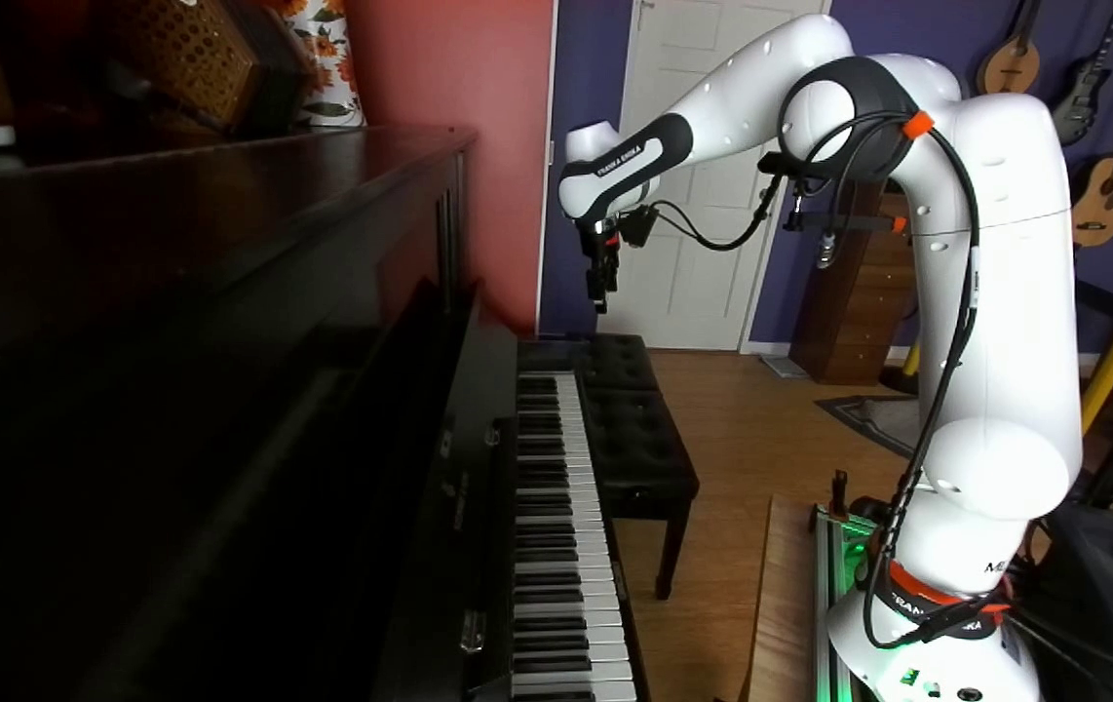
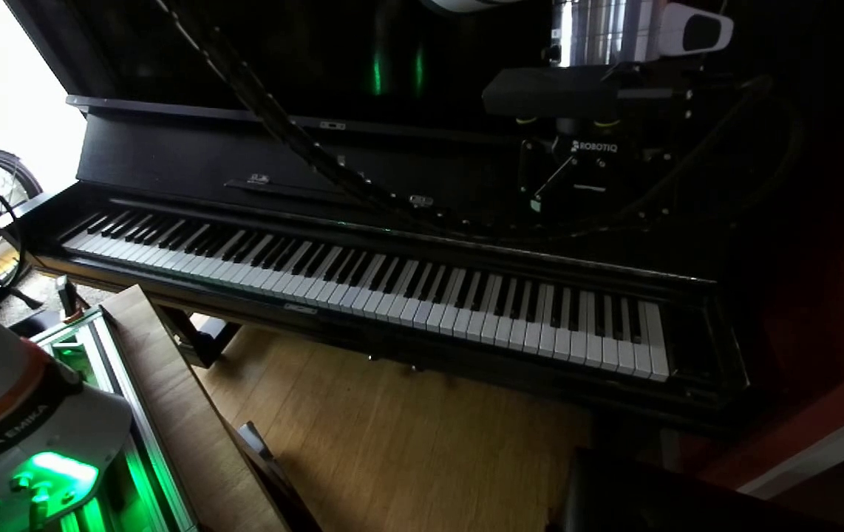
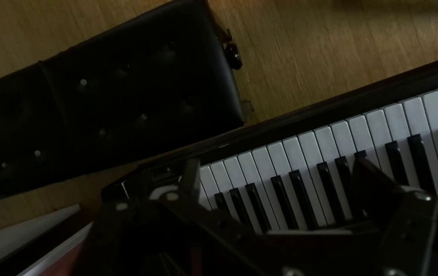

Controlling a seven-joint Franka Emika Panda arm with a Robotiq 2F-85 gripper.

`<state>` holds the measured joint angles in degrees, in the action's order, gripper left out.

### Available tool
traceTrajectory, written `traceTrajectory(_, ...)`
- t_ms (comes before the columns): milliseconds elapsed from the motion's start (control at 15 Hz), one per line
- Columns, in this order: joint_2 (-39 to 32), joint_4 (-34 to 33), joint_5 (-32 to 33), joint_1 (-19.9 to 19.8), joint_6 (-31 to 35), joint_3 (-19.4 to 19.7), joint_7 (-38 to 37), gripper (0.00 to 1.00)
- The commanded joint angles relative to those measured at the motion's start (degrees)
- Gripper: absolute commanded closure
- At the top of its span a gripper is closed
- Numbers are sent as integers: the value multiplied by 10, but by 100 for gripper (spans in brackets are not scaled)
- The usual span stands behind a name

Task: Push a black key on the right side of the piano

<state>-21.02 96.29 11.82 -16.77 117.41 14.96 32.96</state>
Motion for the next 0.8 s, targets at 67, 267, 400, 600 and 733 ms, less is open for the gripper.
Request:
traceTrajectory(67, 0, -4, 5, -12, -3, -14, -2, 0)
traceTrajectory(267, -8, -4, -14, -15, -2, -21, -1, 0)
traceTrajectory(400, -25, -2, -41, -24, 25, -35, 7, 0)
traceTrajectory(600, -51, -3, -90, -38, 61, -58, 25, 0)
traceTrajectory(733, -72, -7, -122, -51, 80, -72, 46, 0)
